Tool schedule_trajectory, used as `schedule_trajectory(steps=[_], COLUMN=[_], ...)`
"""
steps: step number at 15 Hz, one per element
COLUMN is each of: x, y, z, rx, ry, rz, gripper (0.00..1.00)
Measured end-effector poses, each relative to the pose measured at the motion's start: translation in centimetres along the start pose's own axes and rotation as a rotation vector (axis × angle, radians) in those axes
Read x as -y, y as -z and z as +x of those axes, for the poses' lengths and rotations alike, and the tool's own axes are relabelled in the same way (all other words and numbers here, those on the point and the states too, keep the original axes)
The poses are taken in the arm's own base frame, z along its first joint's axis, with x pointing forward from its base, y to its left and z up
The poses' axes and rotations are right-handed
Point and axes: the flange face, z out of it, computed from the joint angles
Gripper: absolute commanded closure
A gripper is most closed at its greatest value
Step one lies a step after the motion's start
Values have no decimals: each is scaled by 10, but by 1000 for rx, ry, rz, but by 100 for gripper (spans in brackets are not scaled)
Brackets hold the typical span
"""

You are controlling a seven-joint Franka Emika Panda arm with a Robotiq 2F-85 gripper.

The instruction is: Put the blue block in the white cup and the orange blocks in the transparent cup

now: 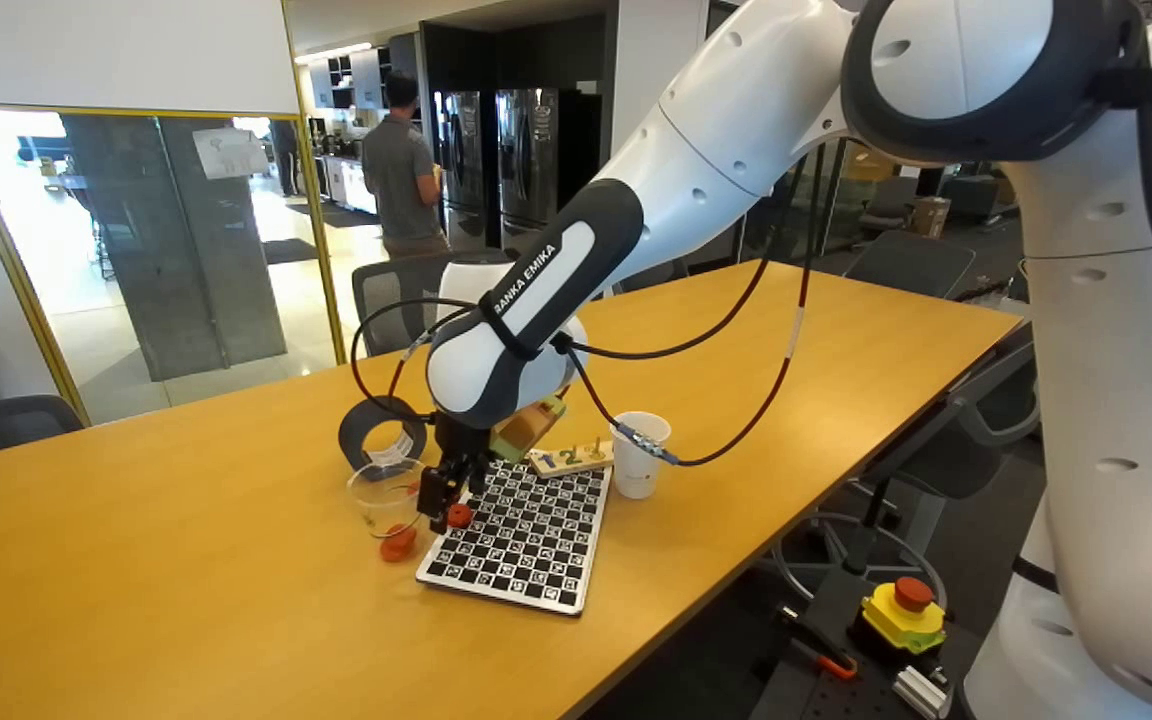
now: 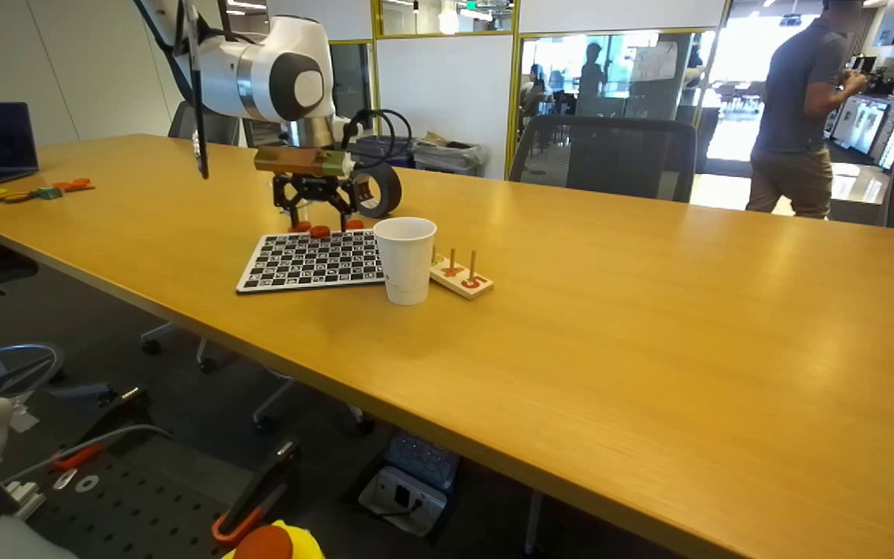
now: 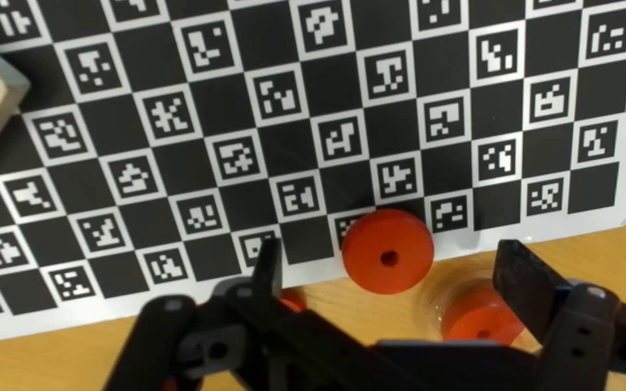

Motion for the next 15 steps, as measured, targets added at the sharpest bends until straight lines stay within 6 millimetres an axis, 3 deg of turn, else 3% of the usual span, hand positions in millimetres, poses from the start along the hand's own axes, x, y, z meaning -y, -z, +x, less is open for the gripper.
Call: schedule_trajectory(steps=[1, 2, 9, 15], x=[-1, -3, -12, -15], y=[-1, -3, 1, 7], z=[1, 1, 6, 6], rx=[0, 1, -10, 0], ry=[0, -1, -14, -54], rz=[1, 2, -1, -14], gripper=[25, 25, 80, 83])
